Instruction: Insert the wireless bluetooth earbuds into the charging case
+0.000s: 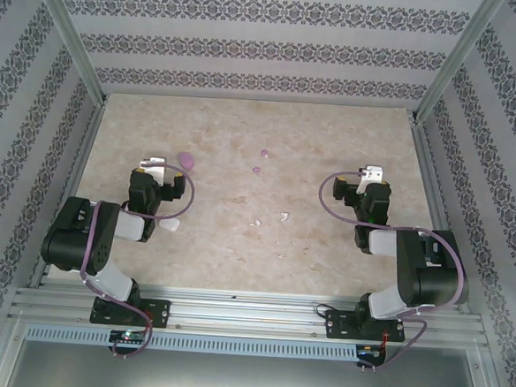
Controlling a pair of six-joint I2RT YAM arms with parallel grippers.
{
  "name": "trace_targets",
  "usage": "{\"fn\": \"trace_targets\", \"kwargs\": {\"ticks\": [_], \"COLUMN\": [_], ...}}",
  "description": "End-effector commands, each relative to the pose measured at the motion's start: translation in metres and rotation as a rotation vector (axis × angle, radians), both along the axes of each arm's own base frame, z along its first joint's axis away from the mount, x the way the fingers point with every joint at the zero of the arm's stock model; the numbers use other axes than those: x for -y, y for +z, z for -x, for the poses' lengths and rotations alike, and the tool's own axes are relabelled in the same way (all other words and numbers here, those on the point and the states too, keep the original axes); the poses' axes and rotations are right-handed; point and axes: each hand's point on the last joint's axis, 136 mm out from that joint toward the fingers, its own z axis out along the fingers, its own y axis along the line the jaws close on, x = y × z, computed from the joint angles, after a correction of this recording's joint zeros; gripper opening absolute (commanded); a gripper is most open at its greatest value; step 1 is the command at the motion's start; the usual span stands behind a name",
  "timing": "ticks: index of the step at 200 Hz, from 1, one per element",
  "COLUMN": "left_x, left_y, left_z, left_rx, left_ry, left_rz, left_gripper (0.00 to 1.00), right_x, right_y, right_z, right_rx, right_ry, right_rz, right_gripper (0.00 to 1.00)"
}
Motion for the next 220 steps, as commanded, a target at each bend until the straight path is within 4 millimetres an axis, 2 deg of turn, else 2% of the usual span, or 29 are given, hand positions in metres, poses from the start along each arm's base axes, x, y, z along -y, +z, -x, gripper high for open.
{"fn": "trace_targets", "kwargs": {"ticks": [1, 220], "left_x": [-0.0022, -0.0024], "left_y": [0.0052, 0.0054], "left_z": [-0.0014, -0.0008], "left_rx": [0.014, 0.017], "left_ry": [-0.001, 0.001], "left_rz": [-0.003, -0.002], "left_gripper": [1.0, 1.0], "right_x": [0.0005, 0.0003], "right_y": [0.0057, 0.0064], "right_z": [-0.0019, -0.0019], "right_rx": [0.028, 0.03], "right_ry": [0.016, 0.016], "right_rz": [0.009, 0.008], "right_gripper": [0.98, 0.98]}}
